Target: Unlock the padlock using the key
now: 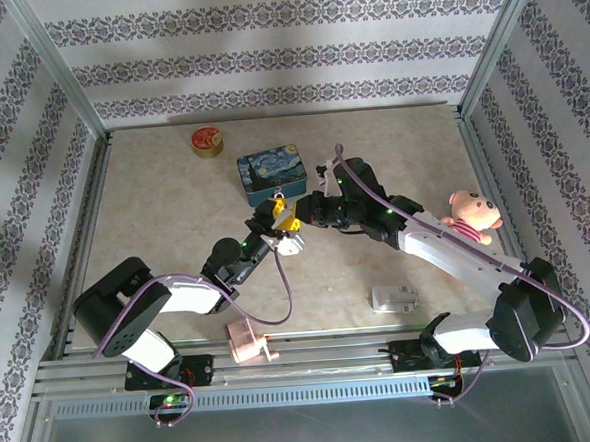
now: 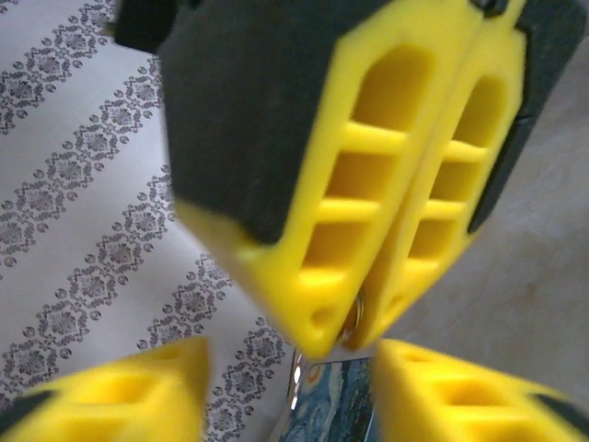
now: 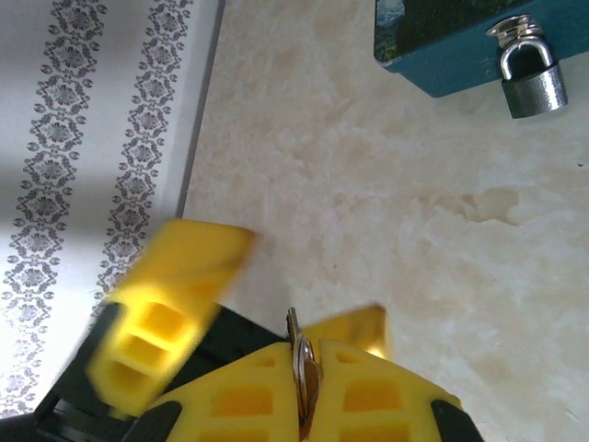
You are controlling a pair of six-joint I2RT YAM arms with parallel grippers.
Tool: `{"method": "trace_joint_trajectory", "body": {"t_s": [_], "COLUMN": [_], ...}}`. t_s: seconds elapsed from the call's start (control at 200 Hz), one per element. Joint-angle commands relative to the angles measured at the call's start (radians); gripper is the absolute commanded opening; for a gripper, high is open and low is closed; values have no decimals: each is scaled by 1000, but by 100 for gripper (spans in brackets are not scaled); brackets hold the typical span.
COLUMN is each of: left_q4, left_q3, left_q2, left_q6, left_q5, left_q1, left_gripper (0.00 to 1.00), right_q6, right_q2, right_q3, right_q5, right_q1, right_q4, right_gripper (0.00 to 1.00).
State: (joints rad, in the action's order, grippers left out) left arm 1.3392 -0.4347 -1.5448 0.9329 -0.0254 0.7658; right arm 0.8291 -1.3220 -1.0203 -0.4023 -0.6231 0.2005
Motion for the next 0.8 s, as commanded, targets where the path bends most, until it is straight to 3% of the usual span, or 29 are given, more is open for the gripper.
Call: {"method": "trace_joint_trajectory", "body": {"t_s": [0.0,0.12,0.225,0.345,0.41,0.54,0.68,0.795], "left_q4": [-81,-410,-799,-1039,-1064,-1041,-1046,-993], "left_q3": [37,40,-27,-96,-121,-189,-304,-352], "left_q2": [127,357,537,658,678,652,536,442], "left_q6": [-148,-350,-523,-731,-860,-1108,-1350,-1501], "left_q5": [36,105,179,241,283,510,753,846], "left_q1": [17,15,9,-35,-68,-152,-257,-296], "left_gripper": [82,100,99,99,99,99,99,97], "right_q6": [-38,-48,-70,-110,-140,-207,-221,-174], "right_q2": [56,101,138,169,179,196,209,202], "right_q3": [37,90,130,178,202,255,326,381], "right_q5": [30,26,17,-27,-70,-171,-245,-291], "right_q1": [39,79,102,121,126,126,126,123], "right_q4": [-53,-105,-149,-230,-289,-419,-564,-717], "right_gripper": [0,0,0,0,0,0,0,0]}}
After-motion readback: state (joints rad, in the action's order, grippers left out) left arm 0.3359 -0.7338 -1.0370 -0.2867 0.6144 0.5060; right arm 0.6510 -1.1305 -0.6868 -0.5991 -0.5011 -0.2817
